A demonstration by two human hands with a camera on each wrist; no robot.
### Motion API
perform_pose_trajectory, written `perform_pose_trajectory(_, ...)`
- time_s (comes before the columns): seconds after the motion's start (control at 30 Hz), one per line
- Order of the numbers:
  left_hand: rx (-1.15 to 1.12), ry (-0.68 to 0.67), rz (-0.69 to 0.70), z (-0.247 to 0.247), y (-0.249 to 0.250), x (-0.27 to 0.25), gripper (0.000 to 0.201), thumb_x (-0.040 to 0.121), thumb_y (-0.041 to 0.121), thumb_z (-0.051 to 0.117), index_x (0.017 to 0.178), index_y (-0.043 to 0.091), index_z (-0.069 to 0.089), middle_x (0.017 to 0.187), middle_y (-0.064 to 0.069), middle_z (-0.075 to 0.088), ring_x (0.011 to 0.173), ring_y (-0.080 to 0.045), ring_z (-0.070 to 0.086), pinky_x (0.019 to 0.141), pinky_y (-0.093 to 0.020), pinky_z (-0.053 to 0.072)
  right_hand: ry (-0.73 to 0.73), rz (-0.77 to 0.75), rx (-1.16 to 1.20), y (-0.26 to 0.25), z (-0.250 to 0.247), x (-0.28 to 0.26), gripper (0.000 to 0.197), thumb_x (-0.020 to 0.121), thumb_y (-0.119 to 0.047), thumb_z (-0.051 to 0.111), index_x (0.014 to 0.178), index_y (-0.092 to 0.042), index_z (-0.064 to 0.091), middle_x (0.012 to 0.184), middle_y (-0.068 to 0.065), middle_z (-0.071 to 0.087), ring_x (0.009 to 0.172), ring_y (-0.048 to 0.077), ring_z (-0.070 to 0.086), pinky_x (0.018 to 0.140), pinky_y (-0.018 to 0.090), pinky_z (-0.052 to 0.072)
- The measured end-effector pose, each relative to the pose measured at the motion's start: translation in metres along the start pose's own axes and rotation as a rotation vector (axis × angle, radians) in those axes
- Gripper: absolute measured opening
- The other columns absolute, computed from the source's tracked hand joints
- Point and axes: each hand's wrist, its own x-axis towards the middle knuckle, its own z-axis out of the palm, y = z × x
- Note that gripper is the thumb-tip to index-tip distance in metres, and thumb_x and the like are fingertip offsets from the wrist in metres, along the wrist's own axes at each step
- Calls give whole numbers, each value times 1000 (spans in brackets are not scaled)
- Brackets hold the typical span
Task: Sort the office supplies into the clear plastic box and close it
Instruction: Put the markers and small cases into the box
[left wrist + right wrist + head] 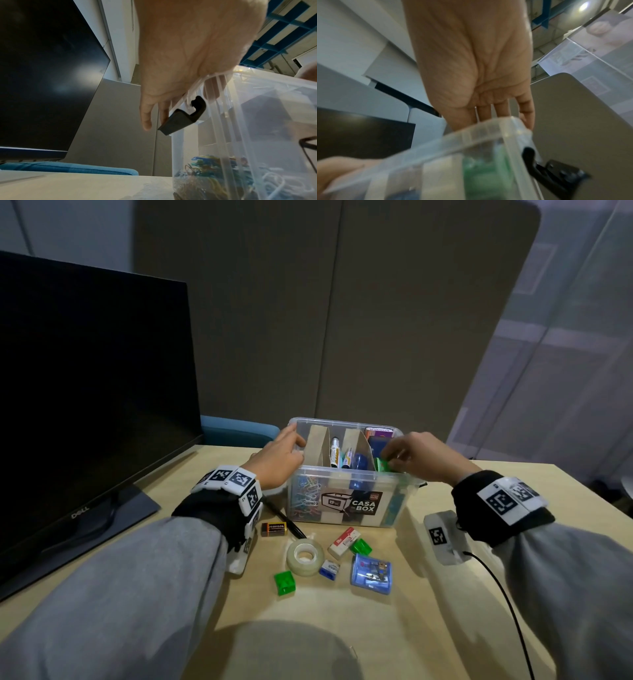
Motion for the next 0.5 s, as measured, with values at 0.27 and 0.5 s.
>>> perform_pose_trajectory(0.27,30,3,-12,-2,2,-1,33,100,21,39,133,21,45,163,8,3,147,-22,19,114,-48,28,-1,9,-18,-3,6,-1,19,95,-14,57,110,-21,67,105,-3,65,93,12,58,87,30,49)
perform_pose_trajectory(0.5,20,-3,-18,-2,3,-3,31,99,20,40,130,21,47,164,7,3,147,-22,20,114,-50,29,222,-339,197,-58,8,-32,9,89,-10,62,85,-18,63,82,-7,63,74,7,59,70,14,47)
